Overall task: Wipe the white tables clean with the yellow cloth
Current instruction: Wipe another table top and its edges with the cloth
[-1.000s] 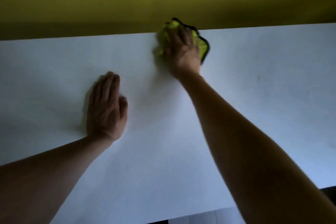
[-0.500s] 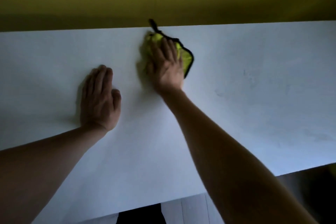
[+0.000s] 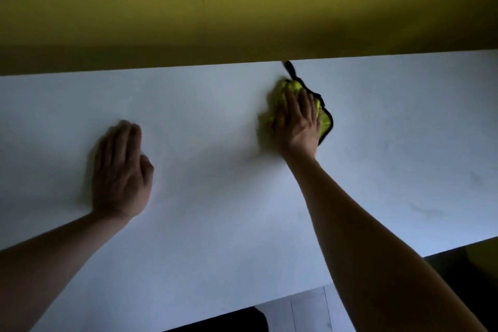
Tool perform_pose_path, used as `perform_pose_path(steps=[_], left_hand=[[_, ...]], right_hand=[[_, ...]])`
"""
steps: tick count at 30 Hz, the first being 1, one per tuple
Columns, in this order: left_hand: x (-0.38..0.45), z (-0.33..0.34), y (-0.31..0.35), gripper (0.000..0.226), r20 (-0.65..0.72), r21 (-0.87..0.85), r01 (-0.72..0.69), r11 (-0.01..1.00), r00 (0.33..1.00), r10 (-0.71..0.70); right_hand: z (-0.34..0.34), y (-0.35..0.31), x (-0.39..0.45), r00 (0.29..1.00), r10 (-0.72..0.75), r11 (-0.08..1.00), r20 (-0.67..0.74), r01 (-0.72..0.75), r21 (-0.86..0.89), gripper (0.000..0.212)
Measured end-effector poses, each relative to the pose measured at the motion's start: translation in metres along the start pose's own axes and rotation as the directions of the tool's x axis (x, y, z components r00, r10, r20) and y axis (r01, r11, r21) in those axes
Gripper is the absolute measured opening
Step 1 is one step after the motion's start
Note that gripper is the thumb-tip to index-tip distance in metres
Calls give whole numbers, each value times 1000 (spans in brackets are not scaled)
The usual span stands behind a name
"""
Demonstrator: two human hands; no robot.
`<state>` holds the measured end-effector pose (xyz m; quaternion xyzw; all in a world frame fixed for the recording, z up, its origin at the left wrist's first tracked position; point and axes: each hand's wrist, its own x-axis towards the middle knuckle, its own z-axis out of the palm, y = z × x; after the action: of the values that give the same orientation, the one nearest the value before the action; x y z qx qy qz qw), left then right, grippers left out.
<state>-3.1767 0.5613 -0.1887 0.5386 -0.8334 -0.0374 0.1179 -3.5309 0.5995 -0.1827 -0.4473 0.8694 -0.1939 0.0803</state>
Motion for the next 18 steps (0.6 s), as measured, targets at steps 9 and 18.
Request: perform_pose_path(steps=[9, 18], left_hand=[[30, 19, 149, 60, 71, -152, -102, 983, 991, 114], [31, 55, 228, 68, 92, -2, 125, 992, 988, -125]], right_hand=[[9, -18, 4, 913, -390, 920, 125, 381, 88, 55], [1, 24, 77, 877, -452, 892, 160, 443, 90, 53]])
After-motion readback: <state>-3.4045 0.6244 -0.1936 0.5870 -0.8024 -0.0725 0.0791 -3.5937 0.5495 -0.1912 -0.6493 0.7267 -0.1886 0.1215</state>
